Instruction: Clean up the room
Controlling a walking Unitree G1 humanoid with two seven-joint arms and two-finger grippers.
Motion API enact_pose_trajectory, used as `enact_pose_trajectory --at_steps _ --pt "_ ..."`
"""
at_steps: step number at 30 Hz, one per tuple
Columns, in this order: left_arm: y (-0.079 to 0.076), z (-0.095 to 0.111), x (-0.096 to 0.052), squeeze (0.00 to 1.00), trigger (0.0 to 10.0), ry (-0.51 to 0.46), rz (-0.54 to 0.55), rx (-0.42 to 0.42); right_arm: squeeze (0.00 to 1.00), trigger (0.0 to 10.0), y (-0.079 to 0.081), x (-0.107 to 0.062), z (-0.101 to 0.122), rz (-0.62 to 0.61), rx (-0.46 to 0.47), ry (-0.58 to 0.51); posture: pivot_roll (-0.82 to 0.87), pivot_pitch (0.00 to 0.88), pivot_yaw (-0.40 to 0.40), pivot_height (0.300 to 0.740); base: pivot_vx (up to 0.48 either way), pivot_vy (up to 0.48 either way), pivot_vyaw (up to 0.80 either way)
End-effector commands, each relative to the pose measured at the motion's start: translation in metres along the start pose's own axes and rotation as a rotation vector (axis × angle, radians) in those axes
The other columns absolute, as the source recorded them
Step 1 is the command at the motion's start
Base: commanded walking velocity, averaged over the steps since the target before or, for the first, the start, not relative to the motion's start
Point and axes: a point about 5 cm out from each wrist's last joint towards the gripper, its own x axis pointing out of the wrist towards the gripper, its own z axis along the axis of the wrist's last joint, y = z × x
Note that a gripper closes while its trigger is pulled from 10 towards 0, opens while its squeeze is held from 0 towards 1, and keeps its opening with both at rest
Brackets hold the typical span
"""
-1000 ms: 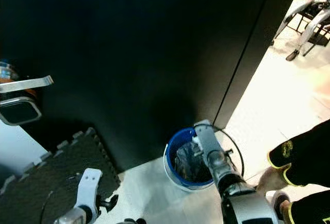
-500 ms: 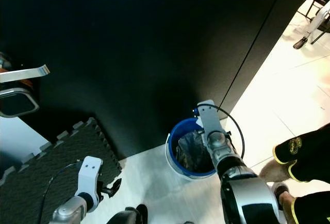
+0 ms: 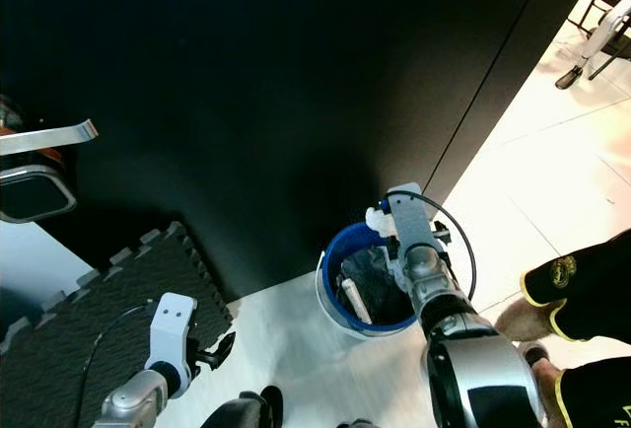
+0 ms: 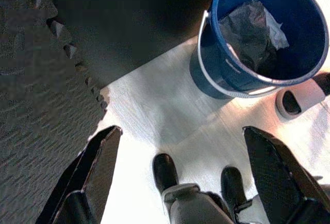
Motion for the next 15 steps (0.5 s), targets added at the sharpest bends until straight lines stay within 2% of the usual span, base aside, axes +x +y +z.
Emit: enact_pose_trajectory --at_steps 1,5,6,11,12,13,14,15 --pt "-0.006 -0.011 -0.001 0.0 10.0 0.058 -0.012 -0.02 1.0 10.0 -0.004 -0.005 -0.035 0.015 0.039 0.106 0.17 0.239 -0.056 0.74 0.0 0.0 0.0" --pt "-0.006 -0.013 0.0 0.0 10.0 0.08 -0.01 -0.018 1.0 10.0 -0.004 -0.008 -0.049 0.027 0.086 0.138 0.16 0.222 -0.055 0.74 0.0 0.0 0.0" --pt "-0.006 -0.015 0.0 0.0 10.0 0.096 -0.007 -0.018 1.0 10.0 -0.005 -0.01 -0.054 0.031 0.135 0.146 0.15 0.208 -0.05 0.74 0.0 0.0 0.0" --pt "-0.006 -0.02 0.0 0.0 10.0 0.124 -0.003 -0.016 1.0 10.0 -0.008 -0.01 -0.057 0.032 0.221 0.146 0.15 0.193 -0.05 0.74 0.0 0.0 0.0" --pt "-0.006 -0.021 -0.001 0.0 10.0 0.134 -0.001 -0.016 0.66 10.0 -0.009 -0.01 -0.057 0.031 0.235 0.143 0.14 0.186 -0.05 0.74 0.0 0.0 0.0" --pt "-0.006 -0.021 -0.001 0.0 10.0 0.134 -0.001 -0.016 0.66 10.0 -0.009 -0.01 -0.057 0.031 0.235 0.143 0.14 0.186 -0.05 0.74 0.0 0.0 0.0" --pt "-0.005 -0.022 -0.001 0.0 10.0 0.142 0.003 -0.017 0.27 10.0 -0.01 -0.01 -0.058 0.03 0.246 0.143 0.14 0.175 -0.05 0.74 0.0 0.0 0.0" --pt "-0.006 -0.024 -0.001 0.0 10.0 0.16 0.007 -0.016 0.0 10.0 -0.011 -0.012 -0.064 0.03 0.251 0.156 0.14 0.155 -0.052 0.74 0.0 0.0 0.0"
